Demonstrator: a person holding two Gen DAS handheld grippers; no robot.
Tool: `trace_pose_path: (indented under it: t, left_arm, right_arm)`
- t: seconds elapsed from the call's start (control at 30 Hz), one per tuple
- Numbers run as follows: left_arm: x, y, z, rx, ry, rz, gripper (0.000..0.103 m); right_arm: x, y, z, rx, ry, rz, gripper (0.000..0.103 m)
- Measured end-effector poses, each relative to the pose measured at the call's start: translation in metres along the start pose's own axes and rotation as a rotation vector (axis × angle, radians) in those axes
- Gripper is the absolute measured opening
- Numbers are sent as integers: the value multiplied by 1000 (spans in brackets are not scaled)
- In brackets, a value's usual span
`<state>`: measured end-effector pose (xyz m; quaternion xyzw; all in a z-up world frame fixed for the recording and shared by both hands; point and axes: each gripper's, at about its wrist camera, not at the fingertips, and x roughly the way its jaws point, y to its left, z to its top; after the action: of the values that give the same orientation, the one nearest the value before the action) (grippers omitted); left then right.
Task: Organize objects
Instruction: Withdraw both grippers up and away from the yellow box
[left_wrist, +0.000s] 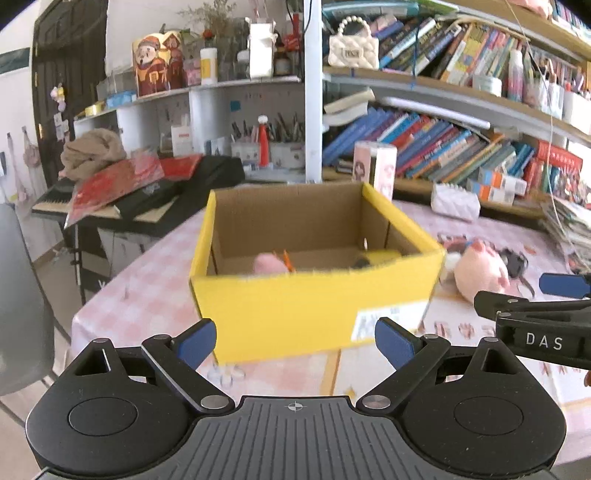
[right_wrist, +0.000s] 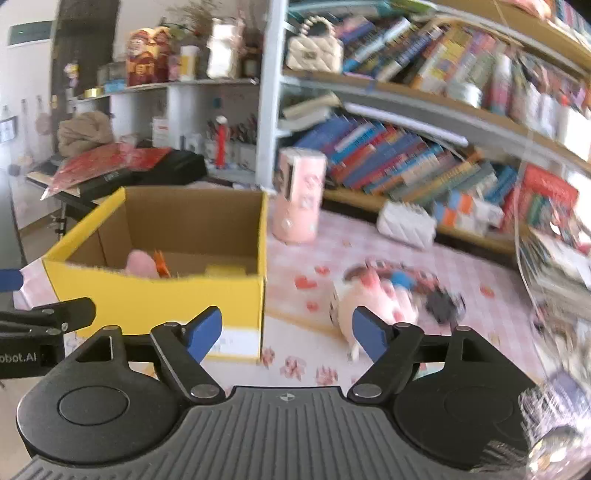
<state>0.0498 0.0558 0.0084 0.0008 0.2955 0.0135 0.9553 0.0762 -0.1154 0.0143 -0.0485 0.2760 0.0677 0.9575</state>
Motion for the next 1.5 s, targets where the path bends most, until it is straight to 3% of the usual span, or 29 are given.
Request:
trace_pose_path:
  t: [0.17, 0.47, 0.83, 1.5]
  left_arm:
    - [-10, -4, -17, 16, 38, -16, 96]
    - [-21, -10, -31, 35, 72, -48, 98]
    - [-30, -35, -46, 94, 91, -147, 98]
    - [-15, -109, -37, 230, 94, -332, 98]
  right_arm:
    - [-10, 2, -19, 32, 61, -14, 82]
    - [-32, -2, -42, 64, 95, -69, 90]
    - [-56, -14, -68, 88, 128, -157, 95]
    - [-78, -77, -92, 215, 164, -354, 96]
